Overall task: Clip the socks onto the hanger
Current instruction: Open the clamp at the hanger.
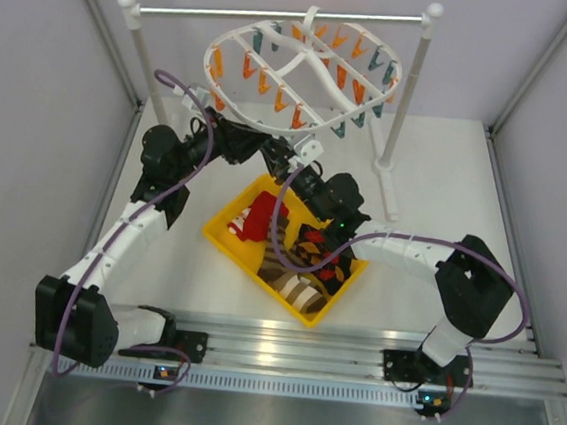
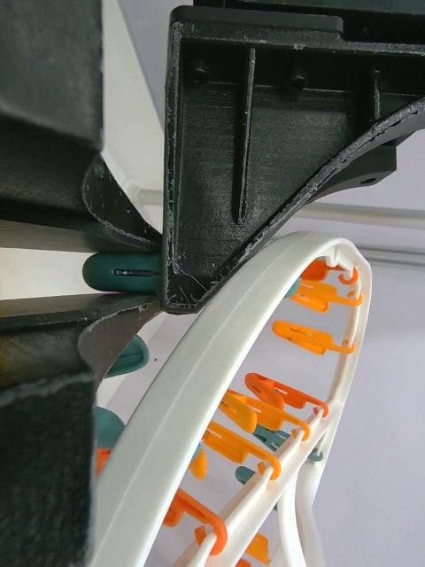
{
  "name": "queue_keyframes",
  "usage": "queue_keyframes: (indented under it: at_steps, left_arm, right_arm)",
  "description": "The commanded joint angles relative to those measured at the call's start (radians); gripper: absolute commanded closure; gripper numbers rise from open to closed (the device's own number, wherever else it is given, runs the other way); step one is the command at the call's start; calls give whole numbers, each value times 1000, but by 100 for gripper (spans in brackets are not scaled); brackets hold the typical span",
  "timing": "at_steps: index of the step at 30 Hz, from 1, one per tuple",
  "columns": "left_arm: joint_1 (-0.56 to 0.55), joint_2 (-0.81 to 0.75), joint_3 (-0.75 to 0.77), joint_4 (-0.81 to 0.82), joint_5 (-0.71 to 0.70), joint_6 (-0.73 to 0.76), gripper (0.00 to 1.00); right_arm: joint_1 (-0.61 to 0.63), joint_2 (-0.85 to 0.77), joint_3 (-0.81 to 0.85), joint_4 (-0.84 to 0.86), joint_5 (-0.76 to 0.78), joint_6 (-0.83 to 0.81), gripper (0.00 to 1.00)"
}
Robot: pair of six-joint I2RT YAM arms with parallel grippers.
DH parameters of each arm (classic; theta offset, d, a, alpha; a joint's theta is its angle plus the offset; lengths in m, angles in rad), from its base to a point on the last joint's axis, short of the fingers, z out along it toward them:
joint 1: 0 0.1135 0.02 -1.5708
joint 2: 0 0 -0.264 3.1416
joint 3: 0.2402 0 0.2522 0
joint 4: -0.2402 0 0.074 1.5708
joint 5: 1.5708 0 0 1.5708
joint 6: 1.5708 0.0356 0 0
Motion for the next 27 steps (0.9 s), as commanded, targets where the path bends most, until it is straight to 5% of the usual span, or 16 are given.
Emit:
queue_keyframes:
  at_steps: [1, 8, 13, 18, 27]
  left_arm:
    - [-2, 8, 19, 74, -22, -82, 58]
    - [-1, 8, -3, 80, -52, -177, 100]
    - [1, 7, -15, 66, -59, -188, 100]
    - [1, 4, -18, 47, -58, -183, 100]
    - [1, 10, -10, 16, -49, -223, 100]
  right_arm:
    - [19, -39, 22, 61, -41, -2, 100]
    - [19, -50, 4, 48, -32, 3, 94]
    - [16, -105, -59, 15, -14, -9, 46]
    - [-30, -228, -148, -182, -40, 7, 35]
    - [-221, -380, -137, -767, -440, -8, 20]
